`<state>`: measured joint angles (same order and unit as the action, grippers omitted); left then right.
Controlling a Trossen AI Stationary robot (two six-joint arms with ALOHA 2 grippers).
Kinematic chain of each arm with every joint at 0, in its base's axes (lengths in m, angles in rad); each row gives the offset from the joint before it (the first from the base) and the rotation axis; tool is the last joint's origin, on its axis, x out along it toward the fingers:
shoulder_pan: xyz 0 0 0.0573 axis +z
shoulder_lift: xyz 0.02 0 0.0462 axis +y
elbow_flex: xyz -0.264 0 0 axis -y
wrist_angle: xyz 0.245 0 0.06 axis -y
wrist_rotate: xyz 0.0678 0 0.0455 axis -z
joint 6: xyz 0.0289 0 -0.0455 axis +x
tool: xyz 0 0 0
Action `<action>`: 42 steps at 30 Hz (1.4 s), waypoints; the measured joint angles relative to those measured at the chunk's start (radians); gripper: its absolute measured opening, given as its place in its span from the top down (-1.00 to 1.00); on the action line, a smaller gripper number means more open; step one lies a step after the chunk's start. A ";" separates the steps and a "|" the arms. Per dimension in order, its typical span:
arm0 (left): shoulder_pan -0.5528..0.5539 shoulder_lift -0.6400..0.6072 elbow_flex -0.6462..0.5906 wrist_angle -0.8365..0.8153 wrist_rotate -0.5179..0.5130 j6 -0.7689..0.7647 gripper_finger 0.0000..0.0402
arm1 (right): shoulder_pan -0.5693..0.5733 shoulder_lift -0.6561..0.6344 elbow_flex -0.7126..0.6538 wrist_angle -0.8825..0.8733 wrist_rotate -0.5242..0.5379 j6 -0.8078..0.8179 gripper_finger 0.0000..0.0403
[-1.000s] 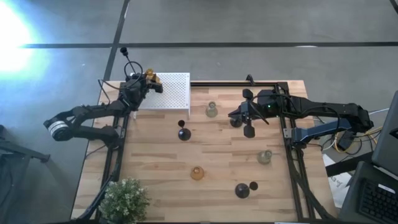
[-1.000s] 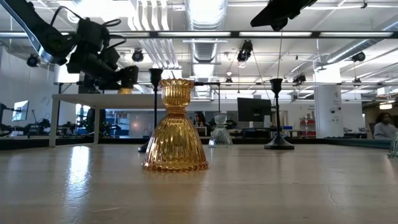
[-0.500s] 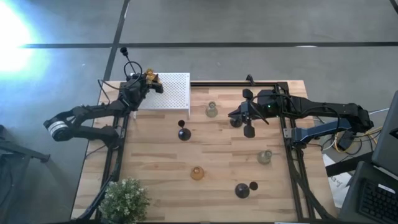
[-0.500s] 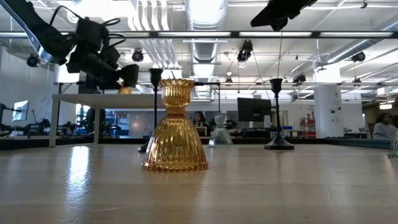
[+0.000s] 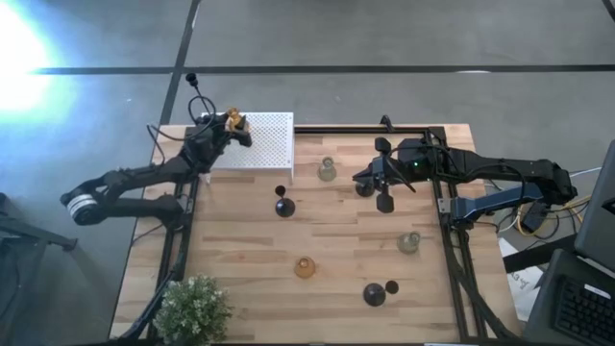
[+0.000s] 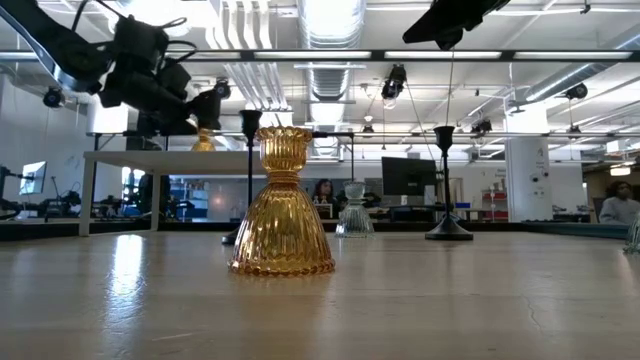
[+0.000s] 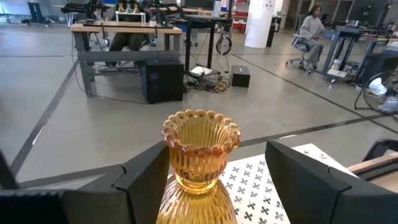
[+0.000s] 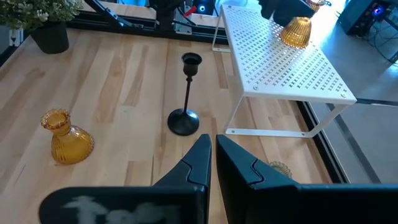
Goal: Pick & Place candle stick holders
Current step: Put the top orange candle holder on the shelf, then put the large black candle holder on the shelf
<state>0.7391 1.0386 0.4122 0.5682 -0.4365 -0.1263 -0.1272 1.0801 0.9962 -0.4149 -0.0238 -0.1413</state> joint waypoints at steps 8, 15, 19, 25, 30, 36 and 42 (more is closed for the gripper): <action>-0.034 -0.137 0.000 -0.185 -0.009 -0.041 -0.34 | 0.000 0.000 0.000 0.000 0.000 0.011 0.91; -0.090 -0.271 0.000 -0.360 -0.010 -0.079 -0.34 | 0.000 0.000 0.000 0.000 0.000 0.034 0.91; -0.148 -0.367 0.000 -0.473 0.009 -0.150 -0.34 | 0.000 0.000 0.000 0.000 0.000 0.034 0.91; -0.302 -0.473 -0.012 -0.505 0.154 -0.209 -0.34 | 0.000 0.000 0.000 0.001 0.021 -0.054 0.91; -0.478 -0.494 -0.068 -0.344 0.194 -0.148 -0.34 | 0.000 0.000 0.000 0.059 0.117 -0.073 0.91; -0.641 -0.479 -0.113 -0.138 0.246 -0.062 -0.34 | 0.001 0.000 0.004 0.122 0.126 -0.048 0.91; -0.688 -0.445 -0.132 -0.111 0.262 -0.099 -0.34 | 0.005 0.002 0.028 0.077 0.129 0.027 0.89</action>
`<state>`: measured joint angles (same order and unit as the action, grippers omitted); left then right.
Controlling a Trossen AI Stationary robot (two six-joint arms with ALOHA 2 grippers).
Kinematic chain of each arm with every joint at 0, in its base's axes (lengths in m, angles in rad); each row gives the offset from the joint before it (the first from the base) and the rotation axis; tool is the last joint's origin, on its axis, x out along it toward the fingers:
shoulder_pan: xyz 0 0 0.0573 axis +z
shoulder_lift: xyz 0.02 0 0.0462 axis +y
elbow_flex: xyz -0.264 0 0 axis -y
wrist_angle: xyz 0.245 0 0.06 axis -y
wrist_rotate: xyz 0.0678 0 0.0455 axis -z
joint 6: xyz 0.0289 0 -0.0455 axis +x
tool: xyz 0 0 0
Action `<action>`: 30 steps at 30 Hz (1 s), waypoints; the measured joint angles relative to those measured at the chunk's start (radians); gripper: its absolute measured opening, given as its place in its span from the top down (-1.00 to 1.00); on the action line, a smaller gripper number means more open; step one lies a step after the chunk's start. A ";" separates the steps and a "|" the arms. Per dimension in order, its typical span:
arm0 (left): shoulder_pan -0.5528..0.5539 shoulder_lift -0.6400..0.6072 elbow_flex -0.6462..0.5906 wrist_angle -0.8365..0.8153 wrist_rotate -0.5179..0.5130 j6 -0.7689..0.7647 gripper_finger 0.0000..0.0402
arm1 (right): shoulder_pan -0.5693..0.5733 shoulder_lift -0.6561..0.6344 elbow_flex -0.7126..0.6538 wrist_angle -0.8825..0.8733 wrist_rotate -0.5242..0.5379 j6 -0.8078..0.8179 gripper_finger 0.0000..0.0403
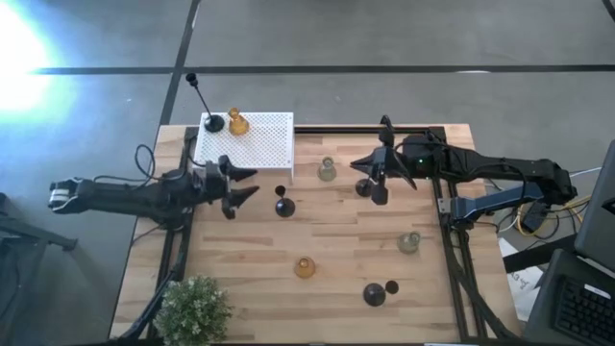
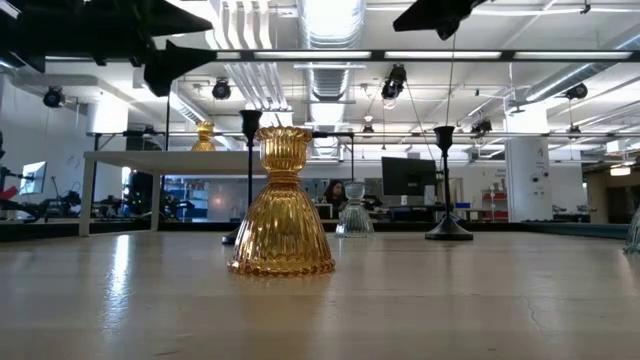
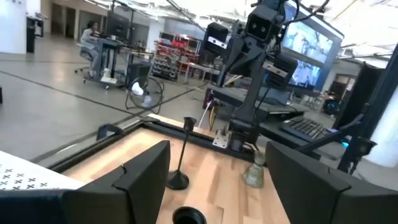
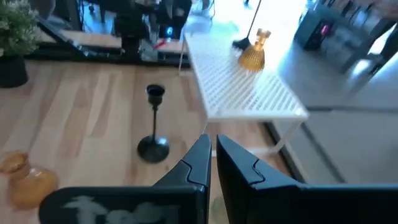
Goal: Pick & Place candle stick holders
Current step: Put the large black candle holder on the shelf
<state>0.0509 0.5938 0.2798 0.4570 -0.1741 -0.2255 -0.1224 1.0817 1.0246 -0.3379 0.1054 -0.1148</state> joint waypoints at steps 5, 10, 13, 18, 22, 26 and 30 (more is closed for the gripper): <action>0.000 0.048 0.001 -0.004 0.137 0.032 -0.34 | 0.048 0.001 0.065 -0.149 -0.019 0.073 0.70; -0.002 0.089 0.030 0.004 0.388 0.103 -0.34 | 0.160 0.002 0.124 -0.273 -0.036 0.117 0.42; -0.002 0.115 0.032 0.013 0.513 0.116 -0.34 | 0.226 0.002 0.144 -0.343 -0.032 0.145 0.26; -0.004 0.163 0.030 0.066 0.560 0.115 -0.34 | 0.317 0.000 0.141 -0.526 -0.030 0.293 0.08; -0.004 0.185 0.035 0.067 0.559 0.116 -0.34 | 0.411 0.000 0.113 -0.636 -0.030 0.454 0.05; -0.004 0.188 0.043 0.066 0.557 0.117 -0.34 | 0.506 -0.003 0.079 -0.681 -0.028 0.609 0.06; -0.004 0.188 0.055 0.068 0.555 0.118 -0.34 | 0.605 -0.009 0.044 -0.683 -0.023 0.775 0.09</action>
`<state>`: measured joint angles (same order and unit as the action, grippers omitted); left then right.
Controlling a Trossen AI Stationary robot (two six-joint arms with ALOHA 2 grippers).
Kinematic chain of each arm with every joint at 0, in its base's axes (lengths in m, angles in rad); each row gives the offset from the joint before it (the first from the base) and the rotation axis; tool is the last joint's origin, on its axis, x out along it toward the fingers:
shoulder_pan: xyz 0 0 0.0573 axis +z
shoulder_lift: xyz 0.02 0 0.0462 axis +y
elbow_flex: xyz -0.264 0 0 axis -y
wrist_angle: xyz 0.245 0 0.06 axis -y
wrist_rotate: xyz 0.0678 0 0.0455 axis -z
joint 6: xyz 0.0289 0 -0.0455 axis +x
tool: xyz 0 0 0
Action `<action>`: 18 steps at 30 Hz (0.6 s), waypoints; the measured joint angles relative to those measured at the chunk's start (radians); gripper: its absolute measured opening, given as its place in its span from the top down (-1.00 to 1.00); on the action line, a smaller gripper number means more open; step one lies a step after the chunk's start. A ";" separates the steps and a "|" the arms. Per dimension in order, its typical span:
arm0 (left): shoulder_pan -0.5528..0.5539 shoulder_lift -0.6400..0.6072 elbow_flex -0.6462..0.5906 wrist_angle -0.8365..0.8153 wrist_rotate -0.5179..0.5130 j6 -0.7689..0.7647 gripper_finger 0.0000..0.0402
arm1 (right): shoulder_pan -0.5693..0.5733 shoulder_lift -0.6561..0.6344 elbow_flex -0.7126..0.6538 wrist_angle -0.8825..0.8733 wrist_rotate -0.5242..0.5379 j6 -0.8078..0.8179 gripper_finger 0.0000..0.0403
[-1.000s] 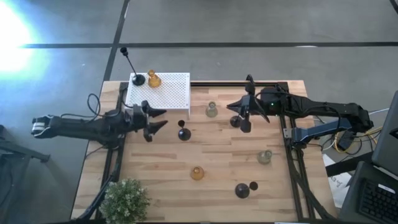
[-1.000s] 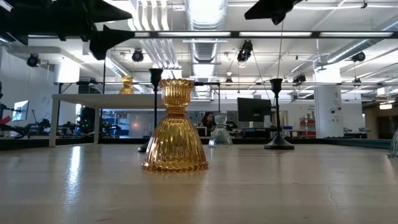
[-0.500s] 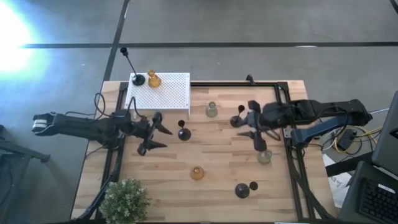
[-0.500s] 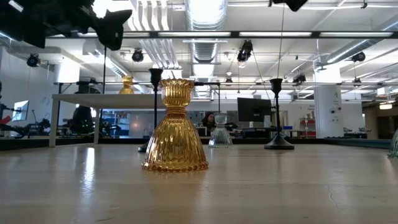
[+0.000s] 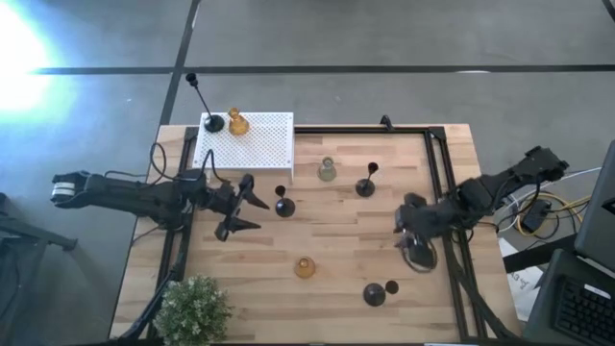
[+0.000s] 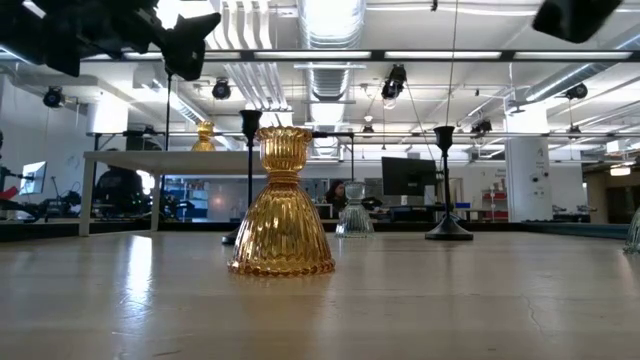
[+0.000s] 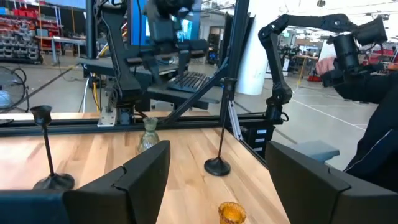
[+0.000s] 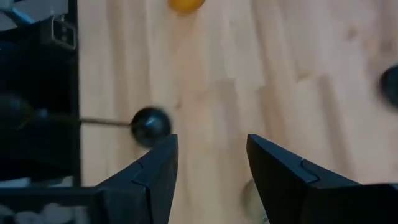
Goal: Pick & Place candle stick holders
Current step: Put the large black candle holder on the shelf
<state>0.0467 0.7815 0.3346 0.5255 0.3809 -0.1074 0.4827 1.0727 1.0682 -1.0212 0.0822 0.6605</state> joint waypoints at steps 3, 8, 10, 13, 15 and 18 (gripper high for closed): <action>0.000 0.000 0.003 -0.002 0.000 0.007 -0.34 | 0.084 0.003 -0.028 0.007 0.026 0.123 0.11; 0.000 0.000 0.007 -0.001 -0.001 0.063 -0.34 | 0.206 0.004 -0.096 0.054 0.107 0.325 0.11; 0.001 0.000 0.008 0.005 -0.001 0.084 -0.34 | 0.251 0.004 -0.128 0.125 0.143 0.375 0.10; 0.002 0.000 0.017 0.018 -0.005 0.114 -0.34 | 0.311 0.009 -0.174 0.249 0.189 0.415 0.09; 0.002 0.000 0.029 0.025 -0.006 0.139 -0.34 | 0.346 0.016 -0.198 0.318 0.222 0.436 0.10; 0.002 0.000 0.047 0.025 -0.006 0.177 -0.34 | 0.387 0.037 -0.227 0.407 0.270 0.454 0.11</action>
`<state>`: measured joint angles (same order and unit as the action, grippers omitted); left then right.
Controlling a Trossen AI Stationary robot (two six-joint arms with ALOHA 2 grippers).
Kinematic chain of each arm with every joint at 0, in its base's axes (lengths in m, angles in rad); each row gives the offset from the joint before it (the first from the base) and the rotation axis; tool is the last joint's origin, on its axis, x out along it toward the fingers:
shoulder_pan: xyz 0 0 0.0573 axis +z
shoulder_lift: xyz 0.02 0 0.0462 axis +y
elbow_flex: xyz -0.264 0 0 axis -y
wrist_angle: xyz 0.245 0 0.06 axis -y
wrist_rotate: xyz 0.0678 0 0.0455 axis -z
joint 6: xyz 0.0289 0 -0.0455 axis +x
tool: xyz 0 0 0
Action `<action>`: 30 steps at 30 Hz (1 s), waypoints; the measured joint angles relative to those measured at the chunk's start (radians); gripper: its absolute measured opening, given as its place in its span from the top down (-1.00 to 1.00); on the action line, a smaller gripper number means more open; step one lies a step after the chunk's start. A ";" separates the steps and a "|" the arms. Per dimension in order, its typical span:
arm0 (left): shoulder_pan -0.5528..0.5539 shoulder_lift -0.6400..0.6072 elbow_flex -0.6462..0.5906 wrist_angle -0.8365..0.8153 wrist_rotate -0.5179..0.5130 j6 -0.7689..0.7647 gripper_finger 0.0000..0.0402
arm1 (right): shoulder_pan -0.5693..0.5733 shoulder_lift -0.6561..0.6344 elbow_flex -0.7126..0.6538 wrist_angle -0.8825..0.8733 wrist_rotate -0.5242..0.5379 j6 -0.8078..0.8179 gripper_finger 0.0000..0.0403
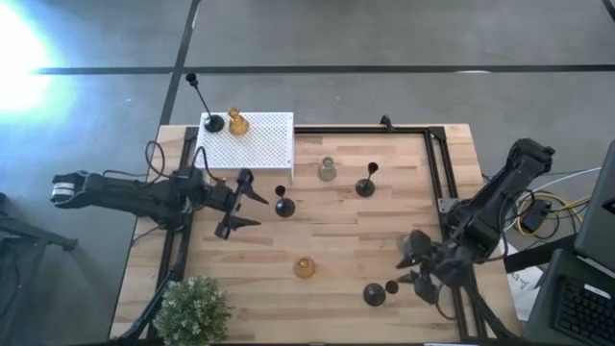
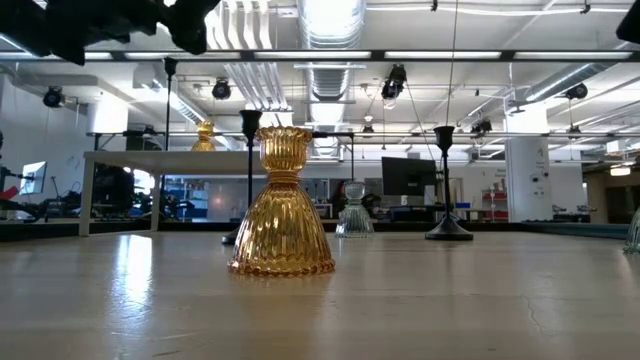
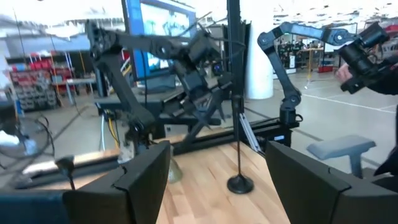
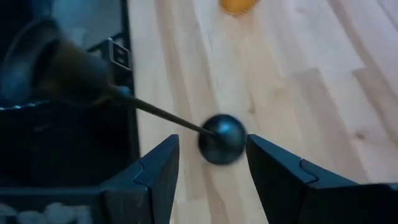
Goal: Pick & Place candle stick holders
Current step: Put the large black candle holder on the shelf
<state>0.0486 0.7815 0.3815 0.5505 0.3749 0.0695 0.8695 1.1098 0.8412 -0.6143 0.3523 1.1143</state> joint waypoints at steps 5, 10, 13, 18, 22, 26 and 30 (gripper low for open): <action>0.002 0.000 0.011 0.000 -0.003 0.037 -0.34 | 0.025 0.057 -0.020 0.111 0.058 0.004 0.11; 0.003 0.000 0.011 0.000 -0.006 0.043 -0.34 | 0.025 0.144 -0.002 0.171 0.096 -0.033 0.11; 0.003 0.000 0.011 0.000 -0.008 0.043 -0.34 | 0.024 0.193 0.027 0.185 0.098 -0.065 0.13; 0.003 0.000 0.011 0.000 -0.008 0.042 -0.34 | 0.020 0.240 0.098 0.179 0.091 -0.099 0.21; 0.003 0.000 0.011 0.000 -0.008 0.042 -0.34 | 0.021 0.249 0.155 0.158 0.085 -0.131 0.25; 0.003 0.000 0.011 0.000 -0.008 0.042 -0.34 | 0.021 0.240 0.184 0.079 0.090 -0.091 0.21; 0.003 0.000 0.011 0.000 -0.009 0.041 -0.34 | 0.020 0.239 0.182 -0.021 0.069 0.018 0.14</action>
<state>0.0521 0.7818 0.3927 0.5506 0.3660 0.1104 0.8899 1.3483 1.0228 -0.6349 0.4211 1.1326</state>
